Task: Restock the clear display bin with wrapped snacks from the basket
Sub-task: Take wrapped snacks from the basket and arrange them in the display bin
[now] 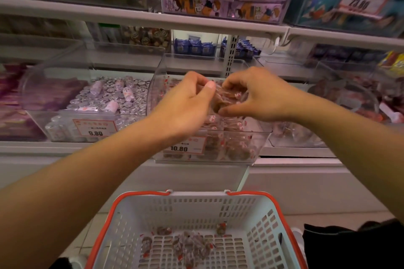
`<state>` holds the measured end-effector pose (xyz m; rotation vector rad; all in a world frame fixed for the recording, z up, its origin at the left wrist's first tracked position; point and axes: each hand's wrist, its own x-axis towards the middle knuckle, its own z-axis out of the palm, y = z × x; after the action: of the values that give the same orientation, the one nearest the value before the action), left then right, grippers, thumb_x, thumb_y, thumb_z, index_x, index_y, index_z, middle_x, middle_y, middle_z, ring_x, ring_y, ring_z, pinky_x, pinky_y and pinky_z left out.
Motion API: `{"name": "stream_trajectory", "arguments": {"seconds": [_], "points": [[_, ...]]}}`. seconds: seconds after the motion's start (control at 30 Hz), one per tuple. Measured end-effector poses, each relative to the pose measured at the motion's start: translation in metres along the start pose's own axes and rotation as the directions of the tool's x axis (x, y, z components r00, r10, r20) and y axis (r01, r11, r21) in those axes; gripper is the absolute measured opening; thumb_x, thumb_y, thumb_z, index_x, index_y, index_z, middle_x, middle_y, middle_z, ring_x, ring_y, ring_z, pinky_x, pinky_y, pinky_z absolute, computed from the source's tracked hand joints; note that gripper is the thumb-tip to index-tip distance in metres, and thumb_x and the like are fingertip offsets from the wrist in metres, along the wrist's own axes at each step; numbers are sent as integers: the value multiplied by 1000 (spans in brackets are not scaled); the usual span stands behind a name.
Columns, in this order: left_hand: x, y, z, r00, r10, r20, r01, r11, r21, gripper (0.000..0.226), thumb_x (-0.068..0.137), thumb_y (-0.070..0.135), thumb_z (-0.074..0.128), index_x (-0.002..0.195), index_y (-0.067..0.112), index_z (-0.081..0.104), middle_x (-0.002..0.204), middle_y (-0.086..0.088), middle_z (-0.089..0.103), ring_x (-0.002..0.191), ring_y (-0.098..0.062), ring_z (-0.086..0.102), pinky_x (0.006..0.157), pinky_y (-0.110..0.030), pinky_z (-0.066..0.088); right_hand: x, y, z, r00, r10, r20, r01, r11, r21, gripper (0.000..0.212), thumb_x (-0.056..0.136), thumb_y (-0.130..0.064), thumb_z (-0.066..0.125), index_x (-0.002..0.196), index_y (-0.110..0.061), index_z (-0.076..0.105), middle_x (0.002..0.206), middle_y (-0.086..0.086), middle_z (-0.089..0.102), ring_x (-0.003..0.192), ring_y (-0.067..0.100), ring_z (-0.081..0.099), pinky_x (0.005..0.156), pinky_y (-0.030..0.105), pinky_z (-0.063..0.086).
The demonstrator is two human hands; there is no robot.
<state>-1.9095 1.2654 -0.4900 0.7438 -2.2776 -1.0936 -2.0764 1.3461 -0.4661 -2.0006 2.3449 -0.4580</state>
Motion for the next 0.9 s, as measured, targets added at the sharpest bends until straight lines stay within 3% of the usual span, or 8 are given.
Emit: {"name": "stream_trajectory", "arguments": {"seconds": [0.1,0.2,0.3,0.4,0.67,0.9], "points": [[6,-27,-11,982,179,58,-187,890,416,30,101,30,44,128,19,53,122,3,58,105,-10,53,88,-24,41,34,36,4,997,44,62,-28,974,-226,31,77,-43,81,90,-23,61,84,-7,63,70,3,53,58,26,41],[11,-47,-11,977,145,155,-211,750,627,38,99,38,45,131,20,50,131,-2,53,118,-19,51,100,-37,42,66,65,7,988,117,99,-64,904,-423,29,80,-40,78,89,-22,57,86,0,62,68,9,49,59,29,36],[15,-49,-4,980,64,187,-170,755,634,47,98,48,39,134,20,47,130,-4,54,117,-25,52,97,-42,45,93,79,14,981,163,108,-90,869,-486,33,82,-41,76,96,-17,59,90,4,61,73,18,52,64,32,39],[17,-54,3,972,-9,236,-151,745,649,46,99,49,25,125,20,51,124,-6,55,112,-26,53,94,-44,45,111,84,23,961,199,193,-80,864,-496,40,80,-40,79,104,-14,62,98,4,62,82,22,57,68,31,42],[17,-57,10,977,25,214,-171,693,700,57,92,47,12,128,23,49,130,-3,52,118,-23,50,96,-43,45,134,90,30,936,228,268,-61,855,-515,40,78,-40,80,106,-16,64,100,5,65,88,23,62,76,36,53],[18,-59,9,976,45,215,-185,693,697,67,84,50,6,129,24,49,130,-1,52,118,-21,51,96,-44,45,136,85,34,938,204,281,-12,828,-561,46,80,-37,79,118,-17,63,110,5,65,97,25,61,85,37,51]]}}
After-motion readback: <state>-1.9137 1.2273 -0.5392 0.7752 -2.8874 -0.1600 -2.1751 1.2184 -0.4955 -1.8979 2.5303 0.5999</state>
